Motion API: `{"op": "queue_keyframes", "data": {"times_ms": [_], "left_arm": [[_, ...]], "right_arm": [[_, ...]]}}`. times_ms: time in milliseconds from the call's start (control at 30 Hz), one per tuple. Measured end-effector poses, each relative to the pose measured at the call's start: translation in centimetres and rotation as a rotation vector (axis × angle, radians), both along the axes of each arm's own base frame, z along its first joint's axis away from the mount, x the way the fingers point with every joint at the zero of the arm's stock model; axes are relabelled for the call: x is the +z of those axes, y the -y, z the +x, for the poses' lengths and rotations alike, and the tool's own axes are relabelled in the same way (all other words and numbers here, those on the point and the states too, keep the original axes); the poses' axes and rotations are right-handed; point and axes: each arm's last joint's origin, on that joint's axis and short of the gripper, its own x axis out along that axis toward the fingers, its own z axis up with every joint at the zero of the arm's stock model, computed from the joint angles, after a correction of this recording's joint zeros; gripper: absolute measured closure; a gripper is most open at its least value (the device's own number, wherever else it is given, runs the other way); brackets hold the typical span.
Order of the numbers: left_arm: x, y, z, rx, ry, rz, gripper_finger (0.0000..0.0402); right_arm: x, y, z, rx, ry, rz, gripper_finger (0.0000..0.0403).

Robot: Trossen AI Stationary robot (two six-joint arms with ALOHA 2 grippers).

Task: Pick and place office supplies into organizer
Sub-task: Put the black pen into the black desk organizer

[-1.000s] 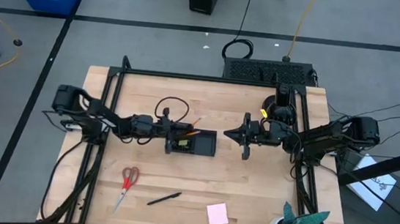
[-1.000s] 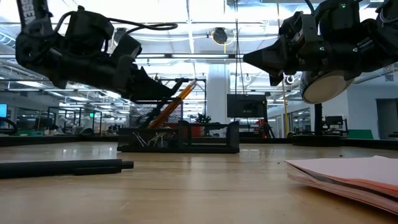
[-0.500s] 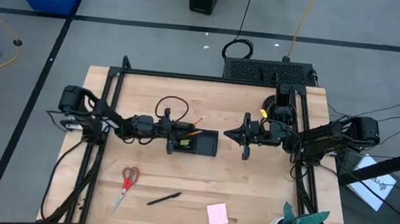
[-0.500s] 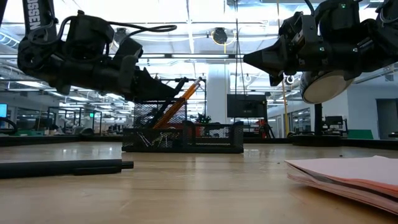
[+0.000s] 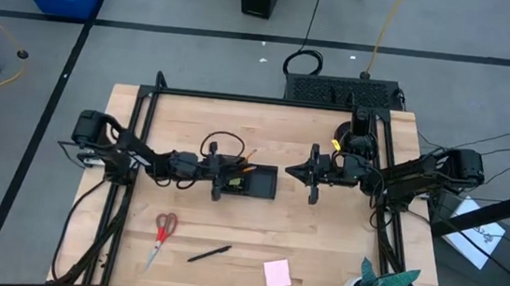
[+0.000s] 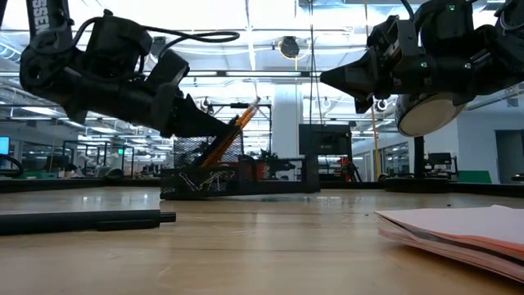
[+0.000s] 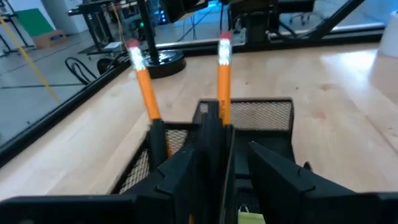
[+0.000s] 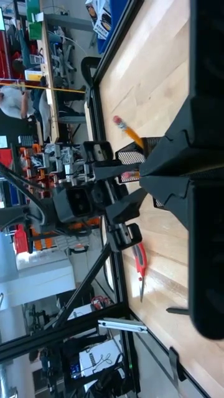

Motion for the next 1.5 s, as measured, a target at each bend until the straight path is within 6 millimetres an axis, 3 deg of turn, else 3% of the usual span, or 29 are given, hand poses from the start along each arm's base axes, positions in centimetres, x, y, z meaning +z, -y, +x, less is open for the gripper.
{"op": "queue_keyframes", "data": {"times_ms": [200, 400, 533, 667, 900, 1033, 1167, 1500], "left_arm": [[2.3, 0.5, 0.7, -0.003, -0.085, 0.046, 0.0247], [6.8, 1.9, 2.1, -0.042, -0.131, 0.076, 0.0247], [10.6, 4.7, 2.8, -0.07, -0.221, 0.104, 0.0247], [12.9, 9.4, 3.0, -0.038, -0.41, 0.062, 0.0255], [10.7, 19.4, 4.2, -0.112, -0.619, -0.155, 0.0269], [7.9, 22.5, 4.9, -0.08, -0.744, -0.194, 0.027], [5.7, 23.4, 5.2, -0.006, -0.872, -0.192, 0.0254], [2.1, 21.9, 6.4, 0.094, -1.06, -0.302, 0.0165]], "right_arm": [[0.0, 0.0, 0.0, 0.0, -0.004, 0.0, 0.0403], [0.0, 0.0, 0.0, 0.0, -0.005, 0.0, 0.0403], [-0.1, 0.0, 0.0, 0.0, -0.014, 0.001, 0.0403], [-0.3, 0.0, 0.0, 0.0, -0.025, 0.004, 0.0403], [-0.5, 0.0, 0.0, 0.0, -0.049, 0.006, 0.0403], [-0.5, 0.0, 0.0, 0.0, -0.052, 0.031, 0.0403], [-0.5, 0.0, 0.0, 0.0, -0.052, 0.035, 0.0403], [-0.4, 0.0, 0.0, -0.002, -0.039, 0.025, 0.0403]]}}
